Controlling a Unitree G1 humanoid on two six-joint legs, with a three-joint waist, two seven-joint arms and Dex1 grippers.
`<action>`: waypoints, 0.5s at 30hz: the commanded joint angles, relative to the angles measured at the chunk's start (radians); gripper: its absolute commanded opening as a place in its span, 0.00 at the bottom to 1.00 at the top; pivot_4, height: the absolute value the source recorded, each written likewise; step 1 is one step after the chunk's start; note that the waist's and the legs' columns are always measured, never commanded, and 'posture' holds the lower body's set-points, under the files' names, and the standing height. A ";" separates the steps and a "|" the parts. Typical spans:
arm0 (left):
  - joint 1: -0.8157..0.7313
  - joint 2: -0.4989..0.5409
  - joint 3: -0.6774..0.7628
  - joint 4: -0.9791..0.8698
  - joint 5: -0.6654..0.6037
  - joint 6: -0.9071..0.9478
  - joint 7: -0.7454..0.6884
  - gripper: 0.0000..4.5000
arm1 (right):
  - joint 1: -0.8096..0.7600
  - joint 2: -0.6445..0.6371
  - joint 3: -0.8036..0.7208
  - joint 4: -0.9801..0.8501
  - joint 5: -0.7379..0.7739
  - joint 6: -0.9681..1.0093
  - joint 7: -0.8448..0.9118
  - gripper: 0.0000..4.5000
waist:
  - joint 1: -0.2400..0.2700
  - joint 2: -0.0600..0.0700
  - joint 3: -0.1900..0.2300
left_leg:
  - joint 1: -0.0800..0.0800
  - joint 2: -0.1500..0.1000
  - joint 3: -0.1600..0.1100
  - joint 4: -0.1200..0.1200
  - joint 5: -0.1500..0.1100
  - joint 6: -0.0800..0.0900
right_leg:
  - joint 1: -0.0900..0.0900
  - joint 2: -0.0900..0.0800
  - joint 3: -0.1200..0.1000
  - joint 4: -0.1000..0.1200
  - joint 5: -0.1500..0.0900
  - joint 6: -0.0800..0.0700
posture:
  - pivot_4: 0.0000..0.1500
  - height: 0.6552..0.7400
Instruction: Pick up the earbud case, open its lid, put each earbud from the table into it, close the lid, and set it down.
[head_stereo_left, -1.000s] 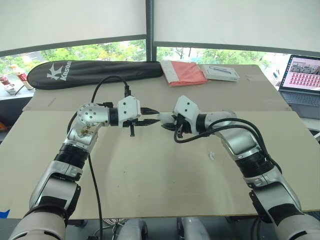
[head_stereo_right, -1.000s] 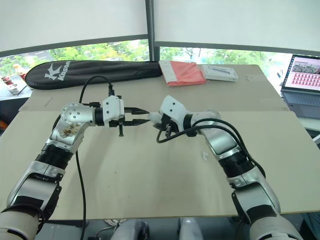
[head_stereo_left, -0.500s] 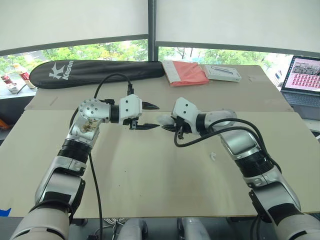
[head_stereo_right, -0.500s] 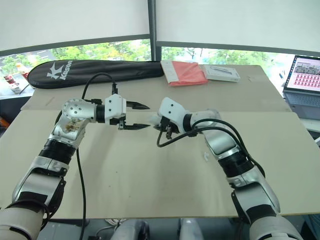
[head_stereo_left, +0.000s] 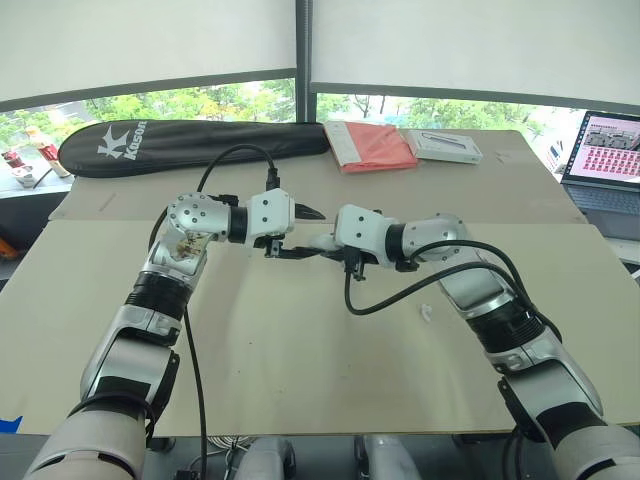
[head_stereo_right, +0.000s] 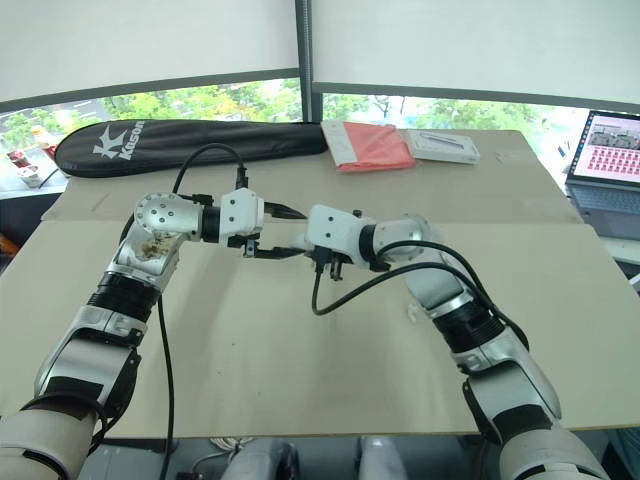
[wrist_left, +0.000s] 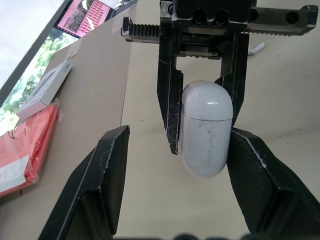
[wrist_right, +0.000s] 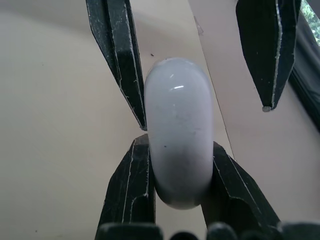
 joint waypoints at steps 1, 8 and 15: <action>-0.039 -0.004 0.010 -0.006 0.015 -0.025 -0.004 0.67 | -0.032 0.000 -0.009 -0.024 -0.014 -0.037 0.006 0.17 | 0.000 0.000 0.000 | 0.000 0.000 0.000 0.000 0.000 0.000 | 0.000 0.000 0.000 0.000 0.000 0.000 | 1.00 1.00; -0.053 -0.016 0.014 0.004 0.022 -0.026 -0.022 0.13 | -0.041 0.016 -0.022 -0.001 -0.024 -0.045 0.000 0.17 | 0.000 0.000 0.000 | 0.000 0.000 0.000 0.000 0.000 0.000 | 0.000 0.000 0.000 0.000 0.000 0.000 | 1.00 1.00; -0.055 -0.020 0.017 0.014 0.033 -0.027 -0.011 0.13 | -0.039 0.028 -0.046 0.007 -0.014 -0.033 -0.005 0.28 | 0.000 0.000 0.000 | 0.000 0.000 0.000 0.000 0.000 0.000 | 0.000 0.000 0.000 0.000 0.000 0.000 | 1.00 1.00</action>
